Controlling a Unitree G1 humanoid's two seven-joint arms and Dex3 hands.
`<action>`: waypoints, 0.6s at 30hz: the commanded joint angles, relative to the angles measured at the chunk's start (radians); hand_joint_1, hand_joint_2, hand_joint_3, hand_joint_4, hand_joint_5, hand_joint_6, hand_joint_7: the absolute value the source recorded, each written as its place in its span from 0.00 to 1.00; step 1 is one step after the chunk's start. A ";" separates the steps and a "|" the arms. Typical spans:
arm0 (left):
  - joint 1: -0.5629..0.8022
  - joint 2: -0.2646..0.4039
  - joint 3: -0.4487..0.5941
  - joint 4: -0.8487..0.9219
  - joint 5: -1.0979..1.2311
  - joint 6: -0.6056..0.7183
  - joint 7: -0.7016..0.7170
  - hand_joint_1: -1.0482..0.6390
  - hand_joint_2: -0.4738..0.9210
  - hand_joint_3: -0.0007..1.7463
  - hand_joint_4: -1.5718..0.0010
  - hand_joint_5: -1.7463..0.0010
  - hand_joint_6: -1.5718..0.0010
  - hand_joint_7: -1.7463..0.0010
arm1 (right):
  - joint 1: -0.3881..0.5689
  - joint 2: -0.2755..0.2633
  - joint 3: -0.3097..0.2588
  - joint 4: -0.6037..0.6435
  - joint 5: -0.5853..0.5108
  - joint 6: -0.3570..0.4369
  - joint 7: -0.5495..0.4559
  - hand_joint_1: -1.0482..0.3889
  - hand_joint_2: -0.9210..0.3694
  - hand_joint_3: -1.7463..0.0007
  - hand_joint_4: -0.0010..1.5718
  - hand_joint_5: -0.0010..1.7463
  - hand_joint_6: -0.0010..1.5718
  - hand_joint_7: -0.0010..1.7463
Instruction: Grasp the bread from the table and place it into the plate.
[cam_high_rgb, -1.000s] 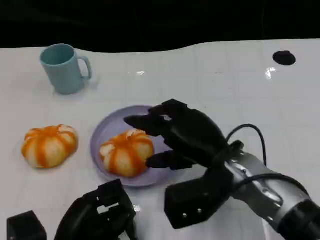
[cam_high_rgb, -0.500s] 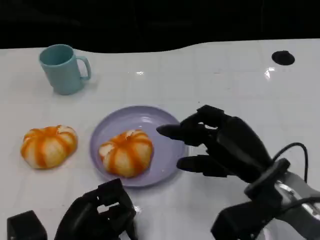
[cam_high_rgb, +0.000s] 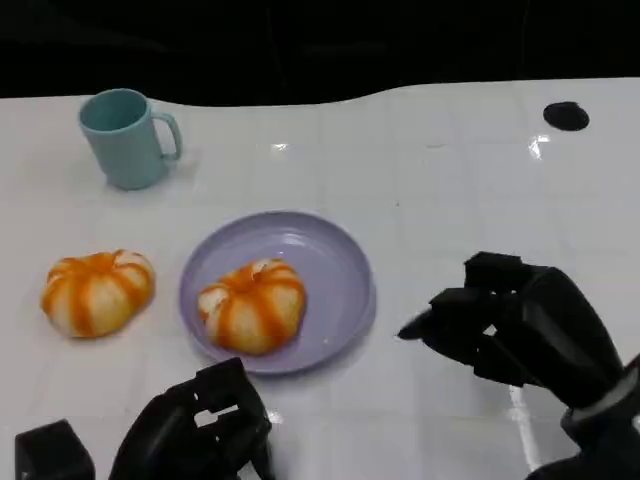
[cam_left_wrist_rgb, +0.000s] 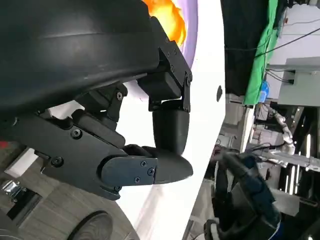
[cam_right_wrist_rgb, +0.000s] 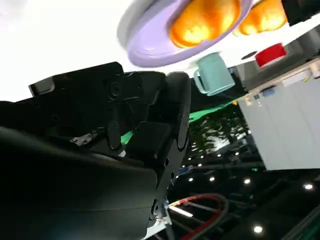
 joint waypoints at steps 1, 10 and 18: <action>0.001 0.013 0.006 -0.003 0.001 0.012 0.009 0.26 0.87 0.33 0.51 0.00 0.55 0.15 | 0.064 -0.035 -0.044 -0.027 -0.005 -0.008 -0.047 0.61 0.29 0.45 0.56 0.99 0.52 0.73; -0.003 0.011 0.007 0.001 0.003 0.006 0.008 0.28 0.87 0.33 0.51 0.00 0.55 0.15 | 0.201 -0.059 -0.105 -0.110 0.043 -0.009 -0.019 0.61 0.38 0.31 0.54 1.00 0.43 0.85; -0.011 0.014 0.012 0.011 -0.003 0.011 0.003 0.27 0.87 0.34 0.51 0.00 0.55 0.15 | 0.304 -0.030 -0.138 -0.179 0.118 0.042 0.069 0.59 0.35 0.35 0.55 1.00 0.42 0.86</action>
